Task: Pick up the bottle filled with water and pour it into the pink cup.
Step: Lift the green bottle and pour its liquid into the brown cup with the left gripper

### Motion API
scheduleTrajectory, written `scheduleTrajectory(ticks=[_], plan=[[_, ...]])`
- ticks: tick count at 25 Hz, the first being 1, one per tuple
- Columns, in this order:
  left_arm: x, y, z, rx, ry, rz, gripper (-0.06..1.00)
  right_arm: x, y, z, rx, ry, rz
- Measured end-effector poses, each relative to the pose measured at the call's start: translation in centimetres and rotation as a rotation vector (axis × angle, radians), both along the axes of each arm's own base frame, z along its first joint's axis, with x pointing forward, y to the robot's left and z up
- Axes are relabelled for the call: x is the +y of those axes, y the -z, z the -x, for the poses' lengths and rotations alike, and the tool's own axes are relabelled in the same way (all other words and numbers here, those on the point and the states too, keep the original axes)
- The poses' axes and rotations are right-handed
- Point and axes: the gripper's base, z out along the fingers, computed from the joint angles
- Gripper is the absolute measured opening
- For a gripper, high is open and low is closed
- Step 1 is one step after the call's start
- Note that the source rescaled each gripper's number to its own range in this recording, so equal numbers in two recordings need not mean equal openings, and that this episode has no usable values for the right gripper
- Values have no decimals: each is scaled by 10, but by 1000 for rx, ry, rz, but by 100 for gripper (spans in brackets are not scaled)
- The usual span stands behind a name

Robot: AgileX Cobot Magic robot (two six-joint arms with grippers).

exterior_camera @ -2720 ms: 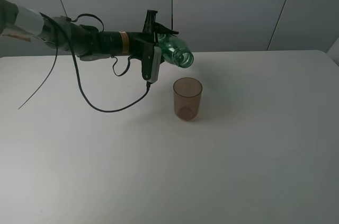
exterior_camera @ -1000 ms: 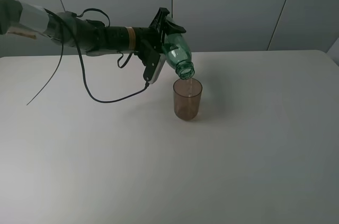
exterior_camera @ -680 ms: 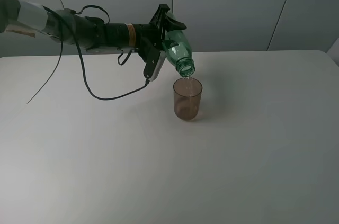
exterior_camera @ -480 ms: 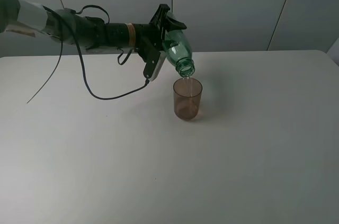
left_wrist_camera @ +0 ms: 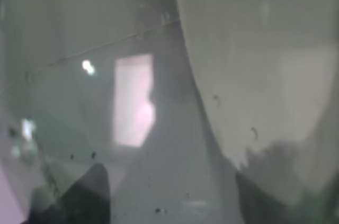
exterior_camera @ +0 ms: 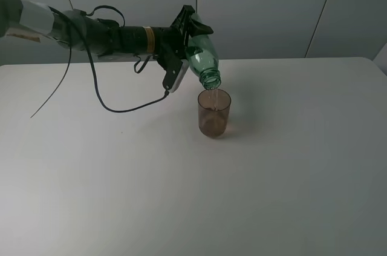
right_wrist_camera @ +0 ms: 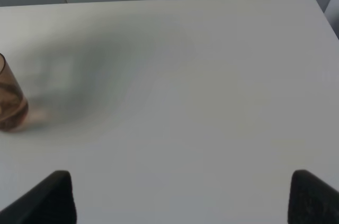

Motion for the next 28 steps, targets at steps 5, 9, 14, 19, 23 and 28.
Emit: scheduleTrajectory(ticks=[5, 9, 14, 19, 23, 28], plan=[[0, 0, 0, -26, 7, -15, 0, 0, 0, 0, 0, 0, 0], [-1, 0, 1, -42, 13, -24, 0, 0, 0, 0, 0, 0, 0], [-8, -1, 5, -67, 37, -32, 0, 0, 0, 0, 0, 0, 0], [-10, -9, 6, -99, 46, -33, 0, 0, 0, 0, 0, 0, 0], [-11, -20, 7, -125, 48, -27, 0, 0, 0, 0, 0, 0, 0], [-15, -21, 10, -149, 61, -36, 0, 0, 0, 0, 0, 0, 0]])
